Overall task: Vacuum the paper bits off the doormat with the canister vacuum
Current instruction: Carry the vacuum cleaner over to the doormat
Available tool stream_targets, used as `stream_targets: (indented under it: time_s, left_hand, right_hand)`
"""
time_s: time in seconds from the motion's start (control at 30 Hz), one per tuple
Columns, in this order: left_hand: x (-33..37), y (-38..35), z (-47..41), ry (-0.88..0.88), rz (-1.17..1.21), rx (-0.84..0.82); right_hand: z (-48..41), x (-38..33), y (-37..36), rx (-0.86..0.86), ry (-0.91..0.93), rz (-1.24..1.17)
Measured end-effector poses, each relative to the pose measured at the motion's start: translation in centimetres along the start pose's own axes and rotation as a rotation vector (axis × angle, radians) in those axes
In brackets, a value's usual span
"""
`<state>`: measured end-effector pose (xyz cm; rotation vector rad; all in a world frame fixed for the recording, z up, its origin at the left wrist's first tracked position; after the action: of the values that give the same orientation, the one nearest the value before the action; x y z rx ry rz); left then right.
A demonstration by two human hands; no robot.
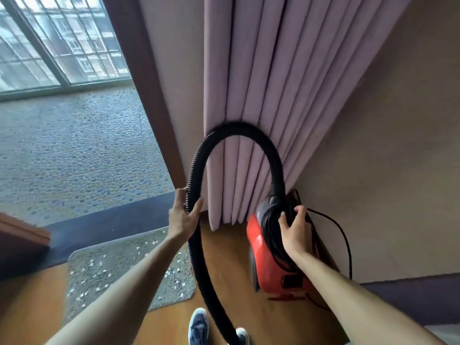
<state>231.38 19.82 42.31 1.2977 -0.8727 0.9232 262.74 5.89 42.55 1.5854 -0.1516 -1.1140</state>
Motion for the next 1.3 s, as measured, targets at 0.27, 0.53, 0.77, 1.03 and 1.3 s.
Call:
stream_targets:
  time_s: [0.27, 0.53, 0.77, 1.03, 1.3]
  left_hand:
    - [-11.2, -1.1, -0.5, 0.161, 0.002, -0.003]
    - [-22.9, -2.9, 0.0, 0.348, -0.024, 0.045]
    - [-28.9, -4.5, -0.4, 0.438, -0.048, 0.077]
    - [-37.0, -8.9, -0.2, 0.472, -0.075, 0.157]
    - [-43.4, -10.1, -2.3, 0.474, -0.173, 0.229]
  right_hand:
    - [-0.3, 1.6, -10.2, -0.054, 0.011, 0.005]
    - [0.3, 4.9, -19.8, -0.127, 0.065, 0.066]
    - [-0.6, 7.7, -25.3, -0.170, 0.023, 0.087]
    - [-3.0, 11.8, -34.0, -0.189, 0.065, 0.055]
    - [-4.4, 15.9, -41.6, -0.316, 0.093, 0.064]
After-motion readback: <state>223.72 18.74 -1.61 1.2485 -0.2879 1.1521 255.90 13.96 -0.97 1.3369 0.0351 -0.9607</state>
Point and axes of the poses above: each hand's wrist, its own z-axis away from the middle knuckle, its own y-axis out of the back of the hand, x = y × z, the point moved 9 cm from there along -z, towards the middle knuckle, and after that the axes turned 5 degrees about z, right-handed, at the moved point
